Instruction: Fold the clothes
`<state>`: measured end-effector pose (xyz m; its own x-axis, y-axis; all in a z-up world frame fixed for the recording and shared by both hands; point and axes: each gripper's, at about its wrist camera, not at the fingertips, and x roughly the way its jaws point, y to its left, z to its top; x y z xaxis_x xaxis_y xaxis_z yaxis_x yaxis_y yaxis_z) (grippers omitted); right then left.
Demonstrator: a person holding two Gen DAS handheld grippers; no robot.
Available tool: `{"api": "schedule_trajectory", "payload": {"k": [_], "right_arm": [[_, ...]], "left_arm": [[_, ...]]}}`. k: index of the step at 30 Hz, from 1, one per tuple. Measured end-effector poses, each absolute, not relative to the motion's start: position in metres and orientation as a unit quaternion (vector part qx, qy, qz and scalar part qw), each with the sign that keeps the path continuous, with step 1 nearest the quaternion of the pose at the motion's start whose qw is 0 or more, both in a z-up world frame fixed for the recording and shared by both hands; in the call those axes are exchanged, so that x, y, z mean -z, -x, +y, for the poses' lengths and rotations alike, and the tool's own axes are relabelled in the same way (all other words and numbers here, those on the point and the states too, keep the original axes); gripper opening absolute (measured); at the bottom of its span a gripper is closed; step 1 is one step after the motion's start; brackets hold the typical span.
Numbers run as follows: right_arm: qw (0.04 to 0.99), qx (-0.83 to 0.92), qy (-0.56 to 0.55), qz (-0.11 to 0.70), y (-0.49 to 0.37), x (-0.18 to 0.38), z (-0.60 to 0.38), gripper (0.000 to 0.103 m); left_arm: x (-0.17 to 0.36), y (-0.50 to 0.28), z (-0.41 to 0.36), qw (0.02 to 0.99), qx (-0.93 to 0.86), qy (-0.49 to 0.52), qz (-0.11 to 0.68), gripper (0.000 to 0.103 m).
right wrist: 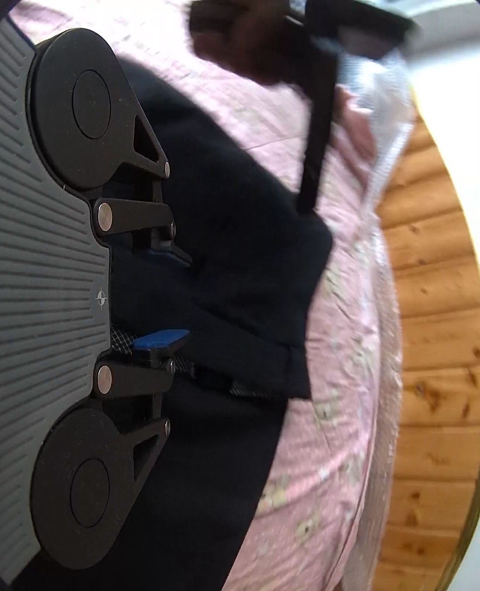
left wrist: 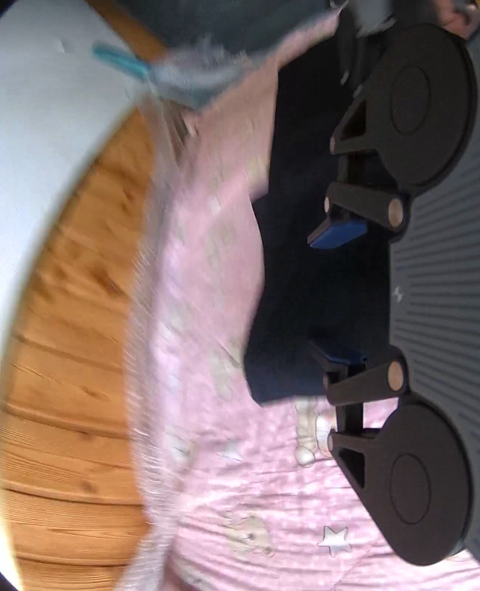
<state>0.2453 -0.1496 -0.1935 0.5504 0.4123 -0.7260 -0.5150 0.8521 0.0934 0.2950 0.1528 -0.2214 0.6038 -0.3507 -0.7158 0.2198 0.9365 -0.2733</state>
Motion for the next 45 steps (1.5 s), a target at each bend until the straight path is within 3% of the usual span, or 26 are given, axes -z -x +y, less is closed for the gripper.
{"api": "schedule_trajectory", "payload": {"k": [1, 4, 9, 13, 15, 18, 19, 23, 28, 33, 38, 40, 45], "right_arm": [[0.878, -0.263, 0.084, 0.391, -0.248, 0.200, -0.145, 0.033], [0.875, -0.258, 0.131, 0.389, -0.259, 0.214, -0.131, 0.036], [0.884, -0.251, 0.079, 0.386, -0.260, 0.179, -0.140, 0.035], [0.872, -0.250, 0.093, 0.411, -0.275, 0.209, -0.135, 0.036], [0.886, -0.256, 0.098, 0.375, -0.276, 0.215, -0.134, 0.040], [0.875, -0.243, 0.058, 0.414, -0.285, 0.205, -0.144, 0.047], [0.876, -0.236, 0.025, 0.419, -0.283, 0.199, -0.158, 0.047], [0.896, -0.172, -0.096, 0.398, -0.244, 0.177, -0.244, 0.068], [0.907, 0.010, -0.114, 0.406, -0.191, 0.191, -0.401, 0.072], [0.902, 0.148, -0.113, 0.389, -0.156, 0.200, -0.552, 0.075], [0.890, 0.075, -0.158, 0.420, -0.159, 0.230, -0.618, 0.077], [0.902, 0.044, -0.115, 0.414, -0.156, 0.235, -0.615, 0.077], [0.917, -0.006, -0.011, 0.398, -0.147, 0.238, -0.596, 0.056]], "left_arm": [[0.227, -0.303, 0.155, 0.892, 0.142, 0.078, 0.421, 0.033], [0.222, -0.313, 0.154, 0.889, 0.111, 0.074, 0.437, 0.032], [0.196, -0.251, 0.147, 0.885, 0.166, 0.119, 0.419, 0.045], [0.225, -0.196, 0.135, 0.863, 0.143, 0.116, 0.471, 0.045], [0.234, -0.175, 0.137, 0.877, 0.117, 0.134, 0.447, 0.042], [0.228, -0.167, 0.137, 0.872, 0.079, 0.177, 0.449, 0.045], [0.221, -0.165, 0.135, 0.871, 0.070, 0.180, 0.451, 0.049], [0.191, -0.138, 0.122, 0.883, 0.076, 0.180, 0.426, 0.061], [0.188, -0.113, 0.093, 0.863, 0.061, 0.213, 0.453, 0.066], [0.178, -0.099, 0.018, 0.854, 0.089, 0.210, 0.467, 0.067], [0.163, -0.110, -0.086, 0.847, 0.146, 0.190, 0.474, 0.067], [0.152, -0.118, -0.131, 0.847, 0.177, 0.172, 0.470, 0.067], [0.137, -0.154, -0.256, 0.827, 0.272, 0.125, 0.475, 0.072]]}}
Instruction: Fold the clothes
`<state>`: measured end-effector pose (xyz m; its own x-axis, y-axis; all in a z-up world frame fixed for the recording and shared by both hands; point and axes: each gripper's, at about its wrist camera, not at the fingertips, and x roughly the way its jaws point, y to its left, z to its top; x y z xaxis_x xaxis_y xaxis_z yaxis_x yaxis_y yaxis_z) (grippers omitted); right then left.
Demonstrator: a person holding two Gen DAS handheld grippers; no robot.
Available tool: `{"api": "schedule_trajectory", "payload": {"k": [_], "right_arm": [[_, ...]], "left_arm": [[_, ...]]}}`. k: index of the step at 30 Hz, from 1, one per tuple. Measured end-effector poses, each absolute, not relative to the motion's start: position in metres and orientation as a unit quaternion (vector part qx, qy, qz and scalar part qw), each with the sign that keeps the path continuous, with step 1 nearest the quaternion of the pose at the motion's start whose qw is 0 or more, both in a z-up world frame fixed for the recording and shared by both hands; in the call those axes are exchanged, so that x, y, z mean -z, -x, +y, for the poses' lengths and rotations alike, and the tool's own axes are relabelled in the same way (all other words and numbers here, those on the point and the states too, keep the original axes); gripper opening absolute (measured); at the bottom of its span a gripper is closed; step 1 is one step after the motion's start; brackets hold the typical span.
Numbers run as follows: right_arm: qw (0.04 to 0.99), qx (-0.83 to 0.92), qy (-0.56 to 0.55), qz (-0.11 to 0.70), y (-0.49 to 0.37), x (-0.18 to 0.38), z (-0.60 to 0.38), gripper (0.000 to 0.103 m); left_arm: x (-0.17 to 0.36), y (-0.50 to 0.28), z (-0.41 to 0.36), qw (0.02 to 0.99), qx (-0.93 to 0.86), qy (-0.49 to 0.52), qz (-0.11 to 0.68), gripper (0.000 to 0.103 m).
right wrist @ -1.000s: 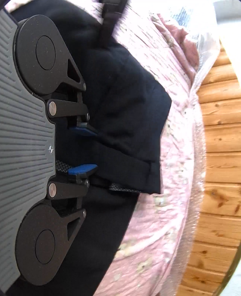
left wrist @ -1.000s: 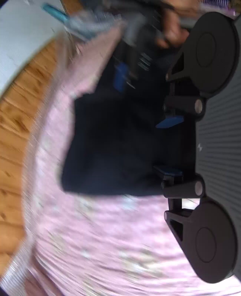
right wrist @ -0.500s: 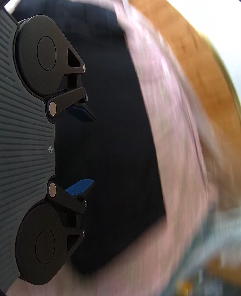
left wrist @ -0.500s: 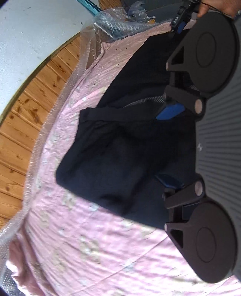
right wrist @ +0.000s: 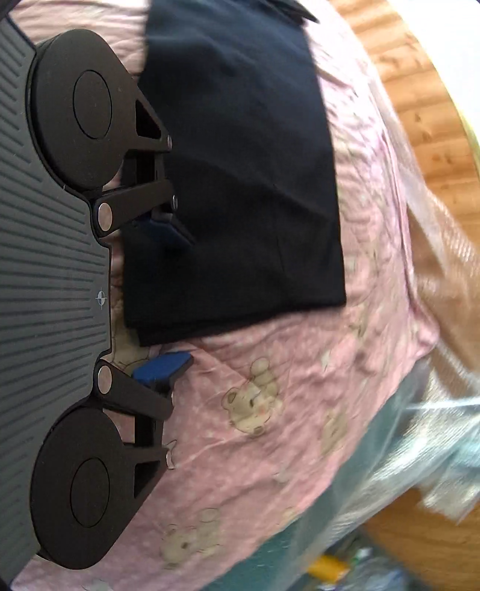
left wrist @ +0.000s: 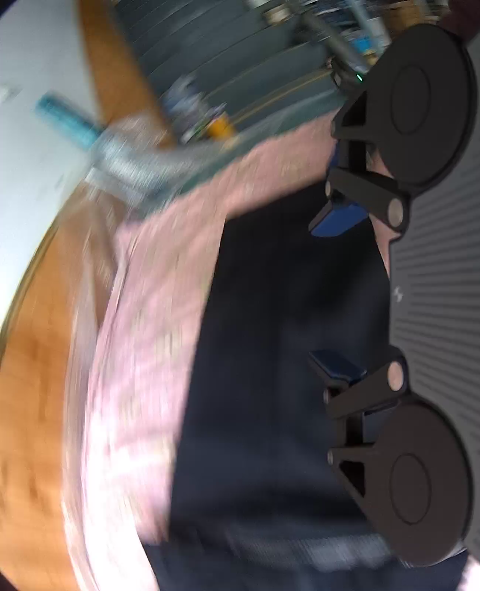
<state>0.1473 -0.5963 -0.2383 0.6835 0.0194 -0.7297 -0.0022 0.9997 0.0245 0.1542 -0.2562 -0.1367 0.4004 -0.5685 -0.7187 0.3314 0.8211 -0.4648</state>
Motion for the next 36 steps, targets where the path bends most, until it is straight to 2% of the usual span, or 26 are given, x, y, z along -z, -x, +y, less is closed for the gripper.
{"api": "schedule_trajectory", "payload": {"k": [3, 4, 5, 6, 7, 9, 10, 11, 12, 14, 18, 19, 20, 21, 22, 24, 27, 28, 29, 34, 35, 36], "right_arm": [[0.922, -0.010, 0.005, 0.388, -0.141, 0.235, -0.595, 0.043], [0.923, -0.010, 0.022, 0.384, -0.136, 0.232, -0.592, 0.037], [0.923, -0.013, 0.033, 0.383, -0.133, 0.230, -0.589, 0.024], [0.922, -0.019, 0.036, 0.385, -0.131, 0.228, -0.587, 0.022], [0.920, -0.025, 0.040, 0.388, -0.129, 0.226, -0.585, 0.022], [0.918, -0.035, 0.032, 0.393, -0.126, 0.223, -0.585, 0.034], [0.918, -0.033, -0.003, 0.396, -0.127, 0.224, -0.592, 0.044], [0.916, -0.031, -0.038, 0.398, -0.128, 0.225, -0.599, 0.046], [0.916, -0.030, -0.054, 0.397, -0.128, 0.224, -0.602, 0.043], [0.923, -0.030, -0.028, 0.384, -0.123, 0.219, -0.600, 0.000], [0.943, -0.061, 0.057, 0.323, -0.106, 0.193, -0.572, 0.000], [0.945, -0.072, 0.071, 0.311, -0.103, 0.188, -0.565, 0.000], [0.946, -0.083, 0.077, 0.303, -0.100, 0.184, -0.559, 0.000], [0.947, -0.094, 0.076, 0.297, -0.098, 0.181, -0.555, 0.000], [0.948, -0.105, 0.074, 0.291, -0.096, 0.179, -0.550, 0.000], [0.948, -0.133, 0.059, 0.282, -0.095, 0.174, -0.545, 0.001], [0.944, -0.187, 0.012, 0.271, -0.094, 0.161, -0.545, 0.028], [0.941, -0.203, -0.009, 0.272, -0.095, 0.157, -0.546, 0.043], [0.936, -0.217, -0.029, 0.277, -0.098, 0.155, -0.546, 0.049], [0.897, -0.259, -0.093, 0.346, -0.132, 0.178, -0.529, 0.046], [0.889, -0.257, -0.096, 0.367, -0.140, 0.187, -0.522, 0.037], [0.883, -0.252, -0.093, 0.385, -0.147, 0.196, -0.515, 0.033]], "left_arm": [[0.143, -0.184, -0.337, 0.802, 0.312, 0.099, 0.500, 0.073], [0.146, -0.192, -0.363, 0.796, 0.320, 0.082, 0.507, 0.073], [0.149, -0.199, -0.389, 0.790, 0.328, 0.065, 0.513, 0.073], [0.152, -0.204, -0.411, 0.785, 0.333, 0.049, 0.520, 0.073], [0.158, -0.208, -0.432, 0.775, 0.342, 0.037, 0.530, 0.073], [0.172, -0.213, -0.466, 0.759, 0.349, 0.017, 0.550, 0.073], [0.178, -0.214, -0.477, 0.753, 0.348, 0.009, 0.558, 0.073], [0.187, -0.215, -0.487, 0.747, 0.348, 0.004, 0.566, 0.073], [0.193, -0.216, -0.496, 0.744, 0.345, -0.002, 0.573, 0.073], [0.204, -0.220, -0.515, 0.738, 0.340, -0.026, 0.582, 0.073], [0.219, -0.219, -0.522, 0.748, 0.321, -0.071, 0.577, 0.073], [0.221, -0.218, -0.517, 0.755, 0.314, -0.079, 0.571, 0.068], [0.224, -0.218, -0.513, 0.761, 0.307, -0.085, 0.565, 0.045], [0.225, -0.217, -0.506, 0.765, 0.305, -0.086, 0.562, 0.029], [0.222, -0.218, -0.491, 0.770, 0.305, -0.070, 0.557, 0.003], [0.209, -0.220, -0.456, 0.782, 0.302, -0.022, 0.545, 0.004], [0.186, -0.224, -0.383, 0.812, 0.256, 0.041, 0.523, 0.004], [0.185, -0.225, -0.356, 0.820, 0.229, 0.054, 0.522, 0.004], [0.190, -0.227, -0.332, 0.819, 0.210, 0.068, 0.529, 0.004], [0.238, -0.234, -0.275, 0.785, 0.187, 0.105, 0.581, 0.006], [0.245, -0.233, -0.272, 0.780, 0.185, 0.108, 0.588, 0.008], [0.248, -0.229, -0.271, 0.781, 0.184, 0.109, 0.586, 0.008]]}}
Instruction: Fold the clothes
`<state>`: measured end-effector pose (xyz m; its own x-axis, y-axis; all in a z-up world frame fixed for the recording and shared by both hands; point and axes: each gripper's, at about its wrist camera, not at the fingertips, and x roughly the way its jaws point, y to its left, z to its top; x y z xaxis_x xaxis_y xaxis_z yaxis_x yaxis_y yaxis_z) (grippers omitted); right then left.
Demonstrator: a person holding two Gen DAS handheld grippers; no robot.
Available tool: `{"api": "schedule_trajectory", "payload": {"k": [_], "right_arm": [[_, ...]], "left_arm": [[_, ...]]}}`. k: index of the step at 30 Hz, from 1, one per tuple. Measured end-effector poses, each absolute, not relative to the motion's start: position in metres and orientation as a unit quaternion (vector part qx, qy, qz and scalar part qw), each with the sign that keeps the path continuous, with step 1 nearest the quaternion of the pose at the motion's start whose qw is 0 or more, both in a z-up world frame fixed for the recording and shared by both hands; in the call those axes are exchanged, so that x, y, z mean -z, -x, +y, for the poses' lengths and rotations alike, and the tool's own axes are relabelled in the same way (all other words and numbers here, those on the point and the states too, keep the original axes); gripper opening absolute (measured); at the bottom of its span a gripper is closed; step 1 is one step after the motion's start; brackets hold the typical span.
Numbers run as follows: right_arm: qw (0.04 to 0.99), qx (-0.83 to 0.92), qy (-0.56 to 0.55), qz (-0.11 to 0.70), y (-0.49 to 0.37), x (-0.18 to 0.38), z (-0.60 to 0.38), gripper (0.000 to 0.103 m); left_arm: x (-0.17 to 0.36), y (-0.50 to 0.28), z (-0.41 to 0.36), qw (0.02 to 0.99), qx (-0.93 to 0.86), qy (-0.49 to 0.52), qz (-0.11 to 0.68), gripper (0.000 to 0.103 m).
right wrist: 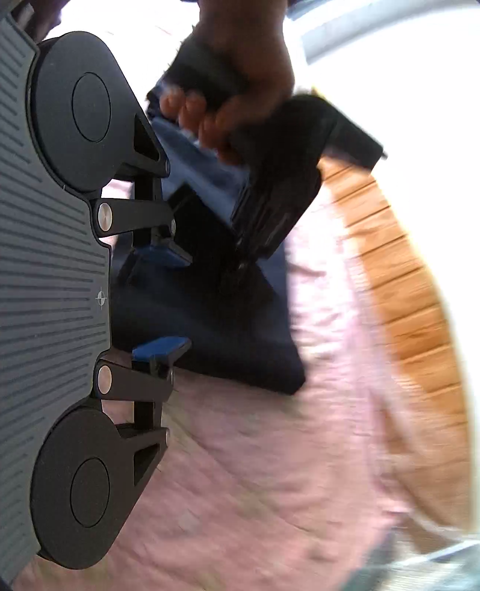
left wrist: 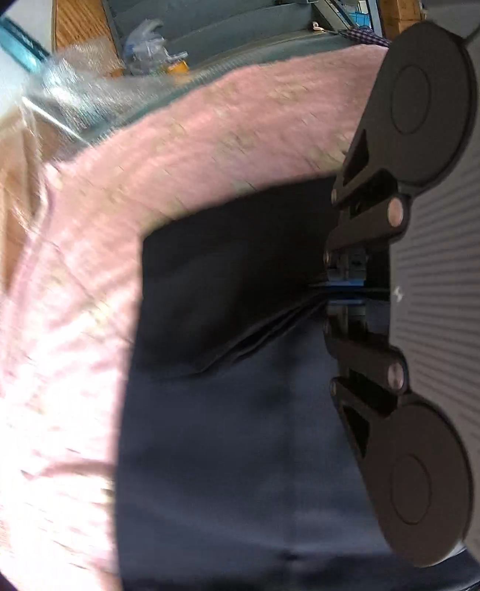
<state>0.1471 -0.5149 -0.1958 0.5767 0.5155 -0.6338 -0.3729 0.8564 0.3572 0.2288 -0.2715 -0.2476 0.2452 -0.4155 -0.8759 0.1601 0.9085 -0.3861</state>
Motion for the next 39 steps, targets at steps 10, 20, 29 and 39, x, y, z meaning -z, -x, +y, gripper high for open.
{"api": "schedule_trajectory", "payload": {"k": [10, 20, 29, 39], "right_arm": [[0.891, -0.176, -0.034, 0.418, -0.150, 0.204, -0.491, 0.067], [0.909, -0.217, 0.097, 0.343, -0.126, 0.165, -0.436, 0.004], [0.910, -0.298, 0.147, 0.250, -0.097, 0.144, -0.376, 0.029], [0.842, -0.322, 0.033, 0.431, -0.144, 0.208, -0.351, 0.032]], "left_arm": [[0.215, -0.201, -0.258, 0.854, 0.089, 0.020, 0.513, 0.077], [0.185, -0.236, -0.292, 0.787, 0.290, 0.152, 0.523, 0.082], [0.179, -0.229, -0.205, 0.835, 0.210, 0.146, 0.488, 0.010], [0.234, -0.219, -0.112, 0.824, 0.091, 0.228, 0.511, 0.021]]}}
